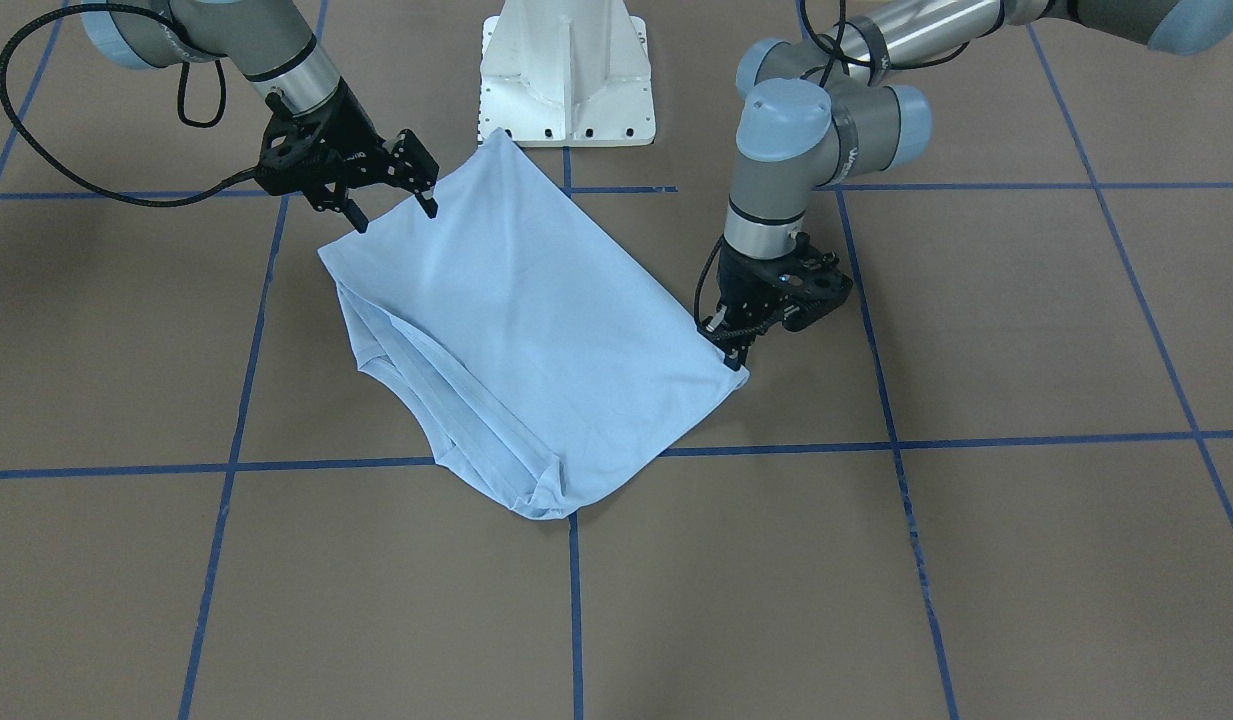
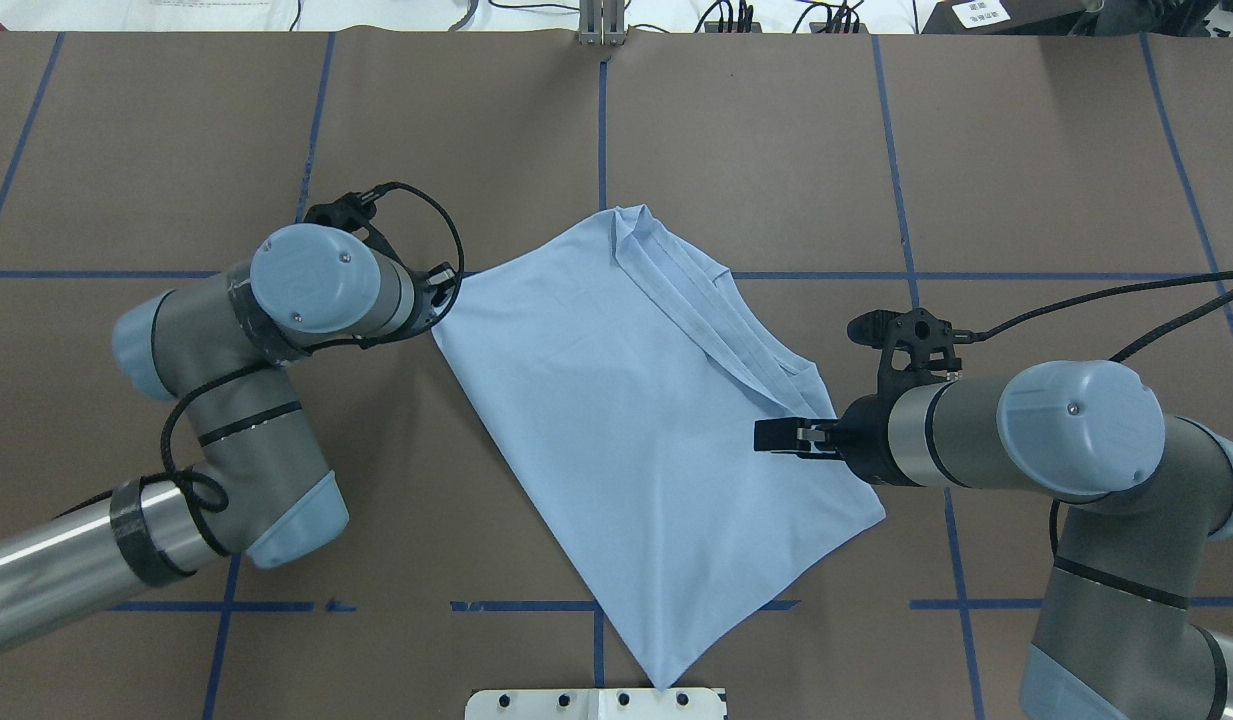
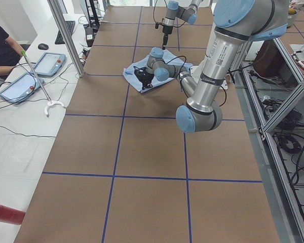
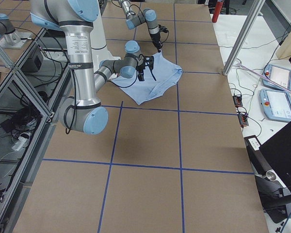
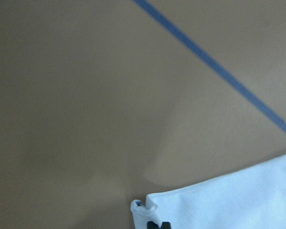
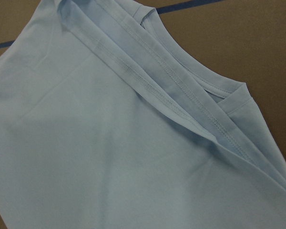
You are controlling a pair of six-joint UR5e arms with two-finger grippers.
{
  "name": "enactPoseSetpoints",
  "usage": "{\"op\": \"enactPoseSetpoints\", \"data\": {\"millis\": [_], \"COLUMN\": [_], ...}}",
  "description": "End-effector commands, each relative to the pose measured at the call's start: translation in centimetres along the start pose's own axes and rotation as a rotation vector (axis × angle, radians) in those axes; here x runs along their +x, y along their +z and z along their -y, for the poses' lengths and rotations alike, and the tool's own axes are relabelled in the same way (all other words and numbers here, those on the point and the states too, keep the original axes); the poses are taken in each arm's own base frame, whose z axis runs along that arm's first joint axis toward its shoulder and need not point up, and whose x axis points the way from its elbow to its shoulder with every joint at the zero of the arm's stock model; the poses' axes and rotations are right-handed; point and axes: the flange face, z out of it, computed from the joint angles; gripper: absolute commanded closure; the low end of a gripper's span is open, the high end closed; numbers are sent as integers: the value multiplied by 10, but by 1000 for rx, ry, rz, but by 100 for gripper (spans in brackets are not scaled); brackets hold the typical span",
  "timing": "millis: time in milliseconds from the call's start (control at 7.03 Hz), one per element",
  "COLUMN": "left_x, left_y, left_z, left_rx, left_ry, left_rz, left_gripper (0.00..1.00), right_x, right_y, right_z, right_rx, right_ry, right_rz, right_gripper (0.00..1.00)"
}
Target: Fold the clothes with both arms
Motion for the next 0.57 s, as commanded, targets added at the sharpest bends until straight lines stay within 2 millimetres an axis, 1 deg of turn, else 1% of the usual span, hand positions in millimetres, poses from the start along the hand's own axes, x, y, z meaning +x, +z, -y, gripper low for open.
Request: {"op": "enactPoseSetpoints", "data": {"millis": [0, 142, 284, 427], "left_x": [47, 63, 77, 95], "left_y": [48, 67, 80, 83], "left_z": [69, 90, 97, 101], "left_rx": [96, 122, 161, 220], "left_ry": [78, 161, 242, 259], "left_rz": [-91, -115, -194, -217], "left_gripper": [100, 100, 100, 100], "right_x": [3, 6, 9, 13], "right_y": [-4, -3, -2, 1], "right_z": [11, 14, 18, 21], "right_rx": [21, 27, 32, 37], "right_ry": [11, 16, 24, 26], "right_rz": [-3, -9, -16, -27], "right_gripper": [0, 0, 0, 0]}}
